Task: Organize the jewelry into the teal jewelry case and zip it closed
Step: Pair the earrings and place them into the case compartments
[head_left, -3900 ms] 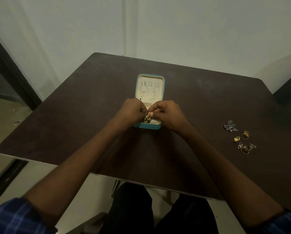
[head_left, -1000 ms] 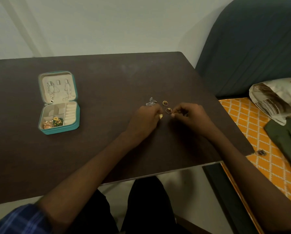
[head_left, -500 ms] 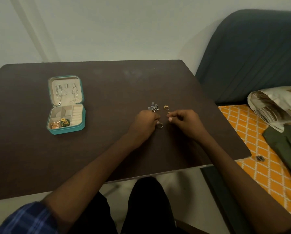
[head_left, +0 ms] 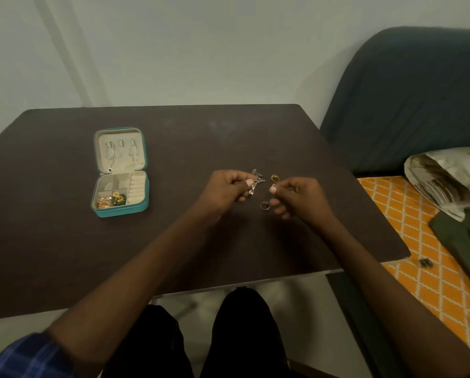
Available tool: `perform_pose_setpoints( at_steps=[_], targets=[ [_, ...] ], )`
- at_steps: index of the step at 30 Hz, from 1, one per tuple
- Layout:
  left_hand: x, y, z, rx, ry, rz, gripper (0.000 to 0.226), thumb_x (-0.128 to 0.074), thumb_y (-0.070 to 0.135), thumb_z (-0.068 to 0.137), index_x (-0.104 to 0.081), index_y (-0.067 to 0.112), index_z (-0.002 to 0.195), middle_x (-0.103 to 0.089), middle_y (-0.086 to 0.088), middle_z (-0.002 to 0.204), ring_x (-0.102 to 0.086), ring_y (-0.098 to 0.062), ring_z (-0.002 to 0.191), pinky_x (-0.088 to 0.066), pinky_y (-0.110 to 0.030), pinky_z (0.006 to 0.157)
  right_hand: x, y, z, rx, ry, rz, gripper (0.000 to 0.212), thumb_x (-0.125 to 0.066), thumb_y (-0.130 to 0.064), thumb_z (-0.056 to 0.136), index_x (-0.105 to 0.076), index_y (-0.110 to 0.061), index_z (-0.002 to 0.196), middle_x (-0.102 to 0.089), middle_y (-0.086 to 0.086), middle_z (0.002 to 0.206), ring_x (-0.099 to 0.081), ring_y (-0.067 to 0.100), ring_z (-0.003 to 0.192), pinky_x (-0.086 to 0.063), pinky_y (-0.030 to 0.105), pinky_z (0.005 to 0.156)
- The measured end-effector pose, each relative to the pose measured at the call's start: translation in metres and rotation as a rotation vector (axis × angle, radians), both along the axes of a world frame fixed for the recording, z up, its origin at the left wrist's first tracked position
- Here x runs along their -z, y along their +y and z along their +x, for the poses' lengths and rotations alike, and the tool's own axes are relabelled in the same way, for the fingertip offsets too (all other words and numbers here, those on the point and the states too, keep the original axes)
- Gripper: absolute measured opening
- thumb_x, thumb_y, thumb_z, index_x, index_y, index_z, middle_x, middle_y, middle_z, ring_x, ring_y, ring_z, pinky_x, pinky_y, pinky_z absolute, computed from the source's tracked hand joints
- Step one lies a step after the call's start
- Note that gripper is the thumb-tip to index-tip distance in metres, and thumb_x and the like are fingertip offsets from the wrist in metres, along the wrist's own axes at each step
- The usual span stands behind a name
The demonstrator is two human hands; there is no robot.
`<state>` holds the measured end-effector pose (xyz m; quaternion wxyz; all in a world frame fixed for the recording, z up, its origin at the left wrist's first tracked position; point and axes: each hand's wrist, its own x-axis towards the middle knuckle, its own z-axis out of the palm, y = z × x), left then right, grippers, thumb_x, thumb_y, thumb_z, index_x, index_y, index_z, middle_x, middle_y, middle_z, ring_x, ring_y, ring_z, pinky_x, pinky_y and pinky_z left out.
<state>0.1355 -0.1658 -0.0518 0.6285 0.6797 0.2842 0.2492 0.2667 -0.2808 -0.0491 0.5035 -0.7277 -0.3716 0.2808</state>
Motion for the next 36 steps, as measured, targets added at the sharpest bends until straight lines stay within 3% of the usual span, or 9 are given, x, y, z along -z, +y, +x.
perform_pose_setpoints(
  at_steps=[3, 7, 11, 16, 20, 23, 30, 36],
  targets=[
    [-0.008, 0.003, -0.010, -0.009, 0.001, -0.047, 0.012, -0.051, 0.003, 0.093, -0.060, 0.003, 0.101, -0.060, 0.009, 0.054, -0.051, 0.002, 0.046, -0.043, -0.011, 0.050, -0.005, 0.006, -0.012, -0.019, 0.050, -0.010, 0.009, -0.061, -0.016, 0.089, -0.062, -0.010, 0.082, -0.064, 0.011, 0.060, -0.057, 0.013, 0.040, -0.045, 0.020, 0.037],
    [-0.014, 0.008, -0.026, -0.075, -0.050, -0.208, 0.014, -0.046, 0.006, 0.096, -0.055, 0.011, 0.087, -0.060, -0.004, 0.076, -0.059, 0.001, 0.049, -0.049, -0.012, 0.050, -0.011, 0.017, -0.027, -0.035, 0.046, 0.049, 0.010, -0.062, -0.014, 0.088, -0.063, -0.004, 0.084, -0.066, 0.013, 0.068, -0.061, 0.017, 0.052, -0.052, 0.024, 0.046],
    [-0.023, 0.011, -0.042, -0.196, -0.164, -0.427, 0.015, -0.045, 0.001, 0.096, -0.054, 0.007, 0.085, -0.060, -0.010, 0.078, -0.063, -0.005, 0.052, -0.055, -0.018, 0.058, -0.016, 0.031, -0.046, -0.082, 0.060, 0.110, 0.016, -0.063, -0.008, 0.086, -0.062, 0.001, 0.099, -0.069, 0.011, 0.075, -0.066, 0.018, 0.065, -0.057, 0.027, 0.058],
    [-0.029, 0.013, -0.060, -0.315, -0.326, -0.620, 0.013, -0.045, -0.004, 0.094, -0.054, 0.001, 0.086, -0.059, -0.014, 0.079, -0.065, -0.016, 0.063, -0.058, -0.023, 0.061, -0.015, 0.051, -0.077, -0.094, 0.020, 0.203, 0.028, -0.070, -0.012, 0.081, -0.060, -0.011, 0.107, -0.072, 0.007, 0.081, -0.069, 0.018, 0.078, -0.056, 0.033, 0.067],
    [-0.030, 0.016, -0.078, -0.410, -0.331, -0.597, 0.016, -0.046, -0.003, 0.094, -0.057, 0.002, 0.105, -0.061, -0.011, 0.086, -0.063, -0.016, 0.077, -0.056, -0.029, 0.075, -0.018, 0.066, -0.098, -0.091, -0.083, 0.216, 0.037, -0.074, -0.020, 0.078, -0.062, -0.010, 0.111, -0.073, 0.000, 0.078, -0.067, 0.011, 0.074, -0.054, 0.035, 0.072],
    [-0.028, 0.019, -0.091, -0.456, -0.340, -0.580, 0.020, -0.048, -0.002, 0.093, -0.058, 0.000, 0.111, -0.064, -0.011, 0.086, -0.065, -0.015, 0.075, -0.058, -0.026, 0.073, -0.017, 0.077, -0.112, -0.074, -0.192, 0.224, 0.037, -0.076, -0.027, 0.075, -0.065, -0.013, 0.107, -0.072, -0.005, 0.073, -0.066, 0.002, 0.069, -0.054, 0.030, 0.075],
    [-0.027, 0.030, -0.119, -0.488, -0.354, -0.560, 0.016, -0.054, 0.002, 0.091, -0.059, -0.001, 0.106, -0.067, -0.012, 0.086, -0.068, -0.017, 0.078, -0.058, -0.027, 0.076, -0.024, 0.103, -0.139, -0.049, -0.350, 0.215, 0.026, -0.070, -0.018, 0.078, -0.068, -0.016, 0.104, -0.073, -0.002, 0.075, -0.068, 0.005, 0.071, -0.056, 0.032, 0.076],
    [-0.024, 0.047, -0.142, -0.477, -0.322, -0.451, 0.003, -0.064, 0.007, 0.086, -0.061, 0.007, 0.084, -0.069, -0.008, 0.079, -0.068, -0.013, 0.071, -0.058, -0.025, 0.071, -0.031, 0.125, -0.155, -0.110, -0.406, 0.231, 0.022, -0.066, -0.013, 0.080, -0.069, -0.013, 0.102, -0.071, 0.000, 0.069, -0.066, 0.009, 0.063, -0.058, 0.033, 0.071]
  ],
)
